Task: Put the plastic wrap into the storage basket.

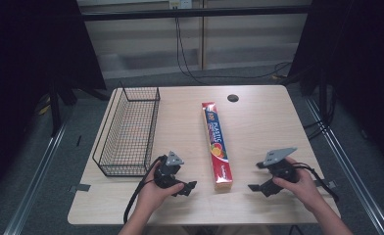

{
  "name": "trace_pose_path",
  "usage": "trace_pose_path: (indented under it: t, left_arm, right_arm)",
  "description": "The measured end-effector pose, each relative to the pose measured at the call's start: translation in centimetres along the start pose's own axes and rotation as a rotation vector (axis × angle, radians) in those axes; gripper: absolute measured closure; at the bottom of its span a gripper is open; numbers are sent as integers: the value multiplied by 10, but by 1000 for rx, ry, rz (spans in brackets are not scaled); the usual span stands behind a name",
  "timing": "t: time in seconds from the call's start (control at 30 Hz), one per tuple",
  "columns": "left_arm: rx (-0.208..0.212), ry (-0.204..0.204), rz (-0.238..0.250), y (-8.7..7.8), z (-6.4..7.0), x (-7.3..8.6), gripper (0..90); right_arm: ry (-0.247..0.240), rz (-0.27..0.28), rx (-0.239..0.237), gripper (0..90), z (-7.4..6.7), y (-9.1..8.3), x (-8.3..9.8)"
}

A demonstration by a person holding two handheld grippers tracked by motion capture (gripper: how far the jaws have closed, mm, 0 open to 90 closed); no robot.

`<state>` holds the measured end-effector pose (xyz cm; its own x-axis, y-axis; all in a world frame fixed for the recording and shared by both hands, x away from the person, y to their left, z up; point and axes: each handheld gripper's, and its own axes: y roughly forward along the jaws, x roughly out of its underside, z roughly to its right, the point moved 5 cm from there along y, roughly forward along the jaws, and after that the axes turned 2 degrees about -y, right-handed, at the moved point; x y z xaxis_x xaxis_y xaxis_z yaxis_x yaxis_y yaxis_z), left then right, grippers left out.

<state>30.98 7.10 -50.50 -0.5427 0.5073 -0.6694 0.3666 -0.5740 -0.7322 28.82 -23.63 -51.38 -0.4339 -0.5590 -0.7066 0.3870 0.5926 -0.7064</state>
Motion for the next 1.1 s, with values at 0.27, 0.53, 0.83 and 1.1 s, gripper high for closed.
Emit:
trace_pose_path:
  t: [0.27,0.53,0.83,1.1]
  left_arm:
    - [8,-60,-11,-7,-2,-21,49]
    - [2,-113,-23,-3,-4,-43,50]
    - [40,-169,-53,9,1,-68,44]
    - [47,-216,-60,22,2,-90,26]
  right_arm:
    - [64,95,101,26,7,-29,-11]
    - [46,87,90,31,6,-33,-13]
    - [50,88,113,32,7,-40,-11]
    - [52,84,105,32,8,-39,-9]
